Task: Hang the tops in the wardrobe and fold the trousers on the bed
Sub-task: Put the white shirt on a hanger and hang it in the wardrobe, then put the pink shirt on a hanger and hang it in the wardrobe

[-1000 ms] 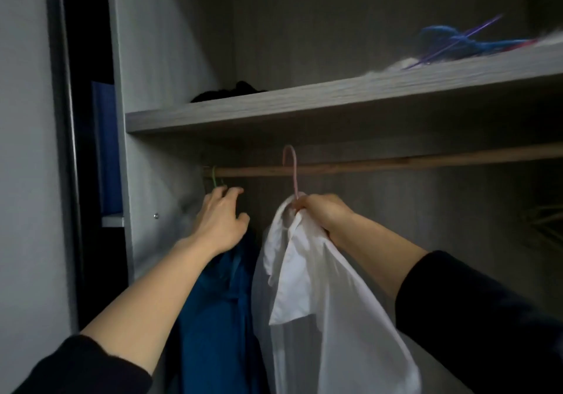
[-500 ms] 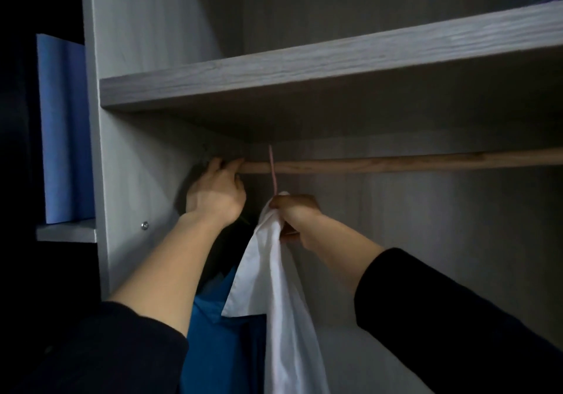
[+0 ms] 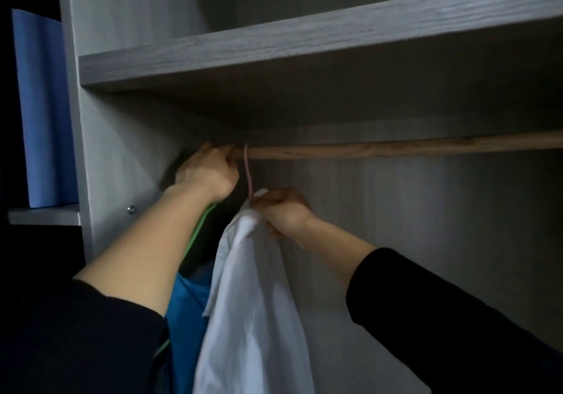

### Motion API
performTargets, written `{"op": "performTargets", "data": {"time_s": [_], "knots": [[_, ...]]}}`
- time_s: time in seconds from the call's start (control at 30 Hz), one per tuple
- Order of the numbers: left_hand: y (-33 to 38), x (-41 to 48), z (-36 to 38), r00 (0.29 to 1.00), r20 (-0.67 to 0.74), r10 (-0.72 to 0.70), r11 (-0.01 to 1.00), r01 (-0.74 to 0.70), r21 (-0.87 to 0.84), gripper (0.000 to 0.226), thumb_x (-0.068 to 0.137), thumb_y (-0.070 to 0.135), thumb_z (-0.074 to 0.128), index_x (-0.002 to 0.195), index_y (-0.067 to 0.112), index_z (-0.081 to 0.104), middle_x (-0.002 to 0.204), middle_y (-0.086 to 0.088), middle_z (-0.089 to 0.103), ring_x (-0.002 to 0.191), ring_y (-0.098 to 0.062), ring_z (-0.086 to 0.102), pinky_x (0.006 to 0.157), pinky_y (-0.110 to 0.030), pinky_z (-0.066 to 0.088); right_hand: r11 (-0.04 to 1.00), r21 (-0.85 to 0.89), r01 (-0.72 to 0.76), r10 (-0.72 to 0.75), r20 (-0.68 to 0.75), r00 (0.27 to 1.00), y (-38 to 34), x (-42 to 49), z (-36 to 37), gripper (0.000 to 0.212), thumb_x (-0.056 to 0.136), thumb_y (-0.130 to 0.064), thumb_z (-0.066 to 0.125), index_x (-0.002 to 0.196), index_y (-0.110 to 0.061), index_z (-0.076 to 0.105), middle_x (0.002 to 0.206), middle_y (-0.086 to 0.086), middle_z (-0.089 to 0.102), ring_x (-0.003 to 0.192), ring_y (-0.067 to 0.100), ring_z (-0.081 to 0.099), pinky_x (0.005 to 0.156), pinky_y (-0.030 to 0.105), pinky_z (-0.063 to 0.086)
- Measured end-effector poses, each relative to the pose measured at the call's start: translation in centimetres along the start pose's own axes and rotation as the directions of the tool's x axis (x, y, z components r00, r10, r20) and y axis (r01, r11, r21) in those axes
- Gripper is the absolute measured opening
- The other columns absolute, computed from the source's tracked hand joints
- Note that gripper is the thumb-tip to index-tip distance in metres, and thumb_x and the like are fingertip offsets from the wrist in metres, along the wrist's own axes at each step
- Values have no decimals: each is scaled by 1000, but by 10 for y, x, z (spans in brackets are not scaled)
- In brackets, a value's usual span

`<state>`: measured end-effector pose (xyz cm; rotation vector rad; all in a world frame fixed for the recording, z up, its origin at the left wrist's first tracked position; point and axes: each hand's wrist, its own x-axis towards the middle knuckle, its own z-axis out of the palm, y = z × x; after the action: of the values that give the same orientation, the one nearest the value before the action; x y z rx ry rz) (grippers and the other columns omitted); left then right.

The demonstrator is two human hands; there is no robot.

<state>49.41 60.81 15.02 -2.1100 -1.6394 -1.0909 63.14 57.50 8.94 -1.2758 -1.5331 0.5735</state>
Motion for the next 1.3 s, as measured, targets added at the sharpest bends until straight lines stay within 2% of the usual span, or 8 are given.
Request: {"op": "performTargets", "data": {"time_s": [0.07, 0.13, 0.4, 0.7, 0.9, 1.03, 1.13, 1.3], "knots": [[8, -5, -1, 1000, 28, -5, 1000, 4, 22, 45, 97, 37, 34, 141, 30, 41, 145, -11, 38, 133, -34, 37, 110, -43, 32, 996, 27, 88, -86, -69, 994, 10, -7, -20, 20, 91, -14, 64, 104, 0, 72, 58, -11, 58, 47, -6, 51, 52, 8, 43], [25, -16, 2, 999, -34, 2, 1000, -1, 22, 48, 98, 35, 35, 146, 28, 34, 146, -13, 33, 136, -35, 29, 112, -43, 27, 990, -53, 131, -137, -126, 982, 18, -18, -47, 17, 88, -16, 68, 101, -6, 73, 60, -15, 55, 45, -7, 49, 47, 4, 37], [158, -48, 33, 926, -189, 328, 932, -349, -93, 50, 95, 28, 43, 145, 24, 37, 146, -12, 35, 134, -31, 30, 112, -36, 24, 822, -557, 116, -284, -223, 933, 41, -79, -177, 12, 82, -12, 65, 89, -10, 74, 96, 9, 67, 82, 20, 61, 78, 30, 50], [316, -75, 53, 809, -191, 555, 782, -586, -211, 60, 85, 37, 28, 143, 25, 41, 147, -10, 37, 137, -27, 29, 116, -43, 16, 625, -753, -206, -236, -434, 870, 47, -161, -316, 10, 86, -21, 63, 94, -20, 69, 99, 2, 67, 90, 18, 64, 77, 33, 55], [364, -73, 75, 767, -256, 588, 753, -635, -172, 52, 91, 30, 26, 138, 24, 48, 120, -12, 58, 113, -34, 49, 110, -41, 20, 359, -829, -428, -252, -528, 811, 54, -200, -368, 19, 82, -24, 63, 100, -17, 66, 106, 7, 63, 99, 30, 61, 78, 38, 52], [365, -67, 96, 692, -446, 567, 716, -682, -147, 47, 84, 28, 35, 116, 15, 67, 88, -14, 65, 82, -36, 57, 82, -39, 30, 17, -849, -528, -211, -519, 828, 60, -216, -387, 27, 90, -21, 58, 115, -12, 63, 119, 10, 58, 108, 30, 56, 83, 41, 50], [364, -66, 103, 673, -485, 558, 706, -692, -148, 45, 84, 28, 36, 112, 15, 68, 84, -13, 64, 77, -35, 56, 78, -39, 28, -182, -825, -535, -172, -509, 843, 72, -217, -393, 41, 92, -13, 53, 133, -10, 50, 136, 12, 47, 124, 29, 44, 94, 40, 41], [366, -63, 108, 673, -510, 536, 701, -691, -176, 47, 84, 29, 33, 112, 15, 68, 85, -14, 63, 78, -36, 55, 77, -40, 27, -245, -841, -483, -149, -460, 875, 72, -212, -395, 24, 94, -9, 50, 114, -11, 62, 114, 11, 62, 104, 27, 57, 84, 38, 45]]}}
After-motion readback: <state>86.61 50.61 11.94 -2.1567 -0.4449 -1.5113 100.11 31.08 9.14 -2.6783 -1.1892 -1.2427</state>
